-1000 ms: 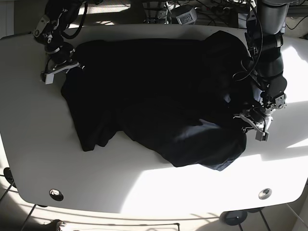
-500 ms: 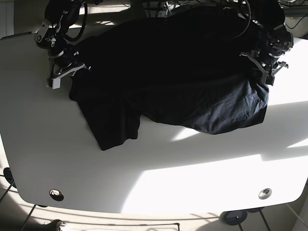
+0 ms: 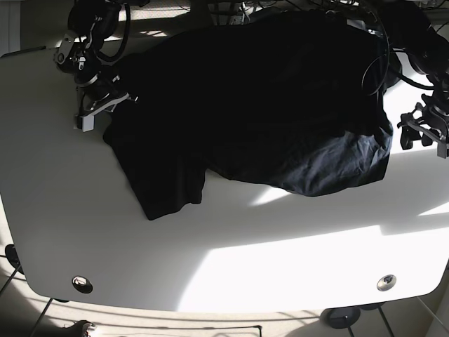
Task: Fold the T-shirt properly
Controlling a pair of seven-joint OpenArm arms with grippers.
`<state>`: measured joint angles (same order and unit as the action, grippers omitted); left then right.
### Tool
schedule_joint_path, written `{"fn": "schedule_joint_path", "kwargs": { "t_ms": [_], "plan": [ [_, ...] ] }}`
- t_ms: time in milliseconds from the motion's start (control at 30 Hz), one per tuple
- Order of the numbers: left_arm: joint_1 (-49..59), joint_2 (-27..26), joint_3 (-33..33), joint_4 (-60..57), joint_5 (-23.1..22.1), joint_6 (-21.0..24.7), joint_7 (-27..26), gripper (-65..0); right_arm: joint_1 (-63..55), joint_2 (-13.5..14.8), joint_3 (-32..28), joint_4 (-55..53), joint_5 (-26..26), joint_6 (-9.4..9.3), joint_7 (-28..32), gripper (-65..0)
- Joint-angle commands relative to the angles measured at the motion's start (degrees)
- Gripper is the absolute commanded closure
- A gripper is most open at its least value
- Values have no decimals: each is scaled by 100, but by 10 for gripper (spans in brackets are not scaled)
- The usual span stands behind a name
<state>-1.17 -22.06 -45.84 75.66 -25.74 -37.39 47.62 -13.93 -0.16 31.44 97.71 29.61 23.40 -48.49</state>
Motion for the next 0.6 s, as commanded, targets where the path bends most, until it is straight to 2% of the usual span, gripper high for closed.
{"fn": "schedule_joint_path", "kwargs": {
  "t_ms": [33, 100, 267, 400, 533, 600],
  "plan": [
    [-213, -383, 26, -458, -446, -55, -98, -371, 26, 47, 16, 115, 77, 38, 97, -33],
    [-529, -611, 431, -1161, -789, -261, -124, -371, 26, 38, 16, 115, 77, 38, 97, -33],
    [-1065, -629, 1020, -2234, -815, -261, -133, -371, 35, 30, 34, 115, 86, 29, 97, -33],
    [-1180, -594, 1530, -2656, -851, -261, -133, -371, 35, 30, 60, 123, 121, 21, 97, -33],
    [-1153, -321, 1635, -2744, -815, -261, -98, -371, 35, 30, 60, 123, 121, 12, 124, -33],
    [-1153, -233, 1934, -2744, -842, -261, -98, -371, 44, 21, 60, 123, 121, 12, 124, -33]
  ]
}}
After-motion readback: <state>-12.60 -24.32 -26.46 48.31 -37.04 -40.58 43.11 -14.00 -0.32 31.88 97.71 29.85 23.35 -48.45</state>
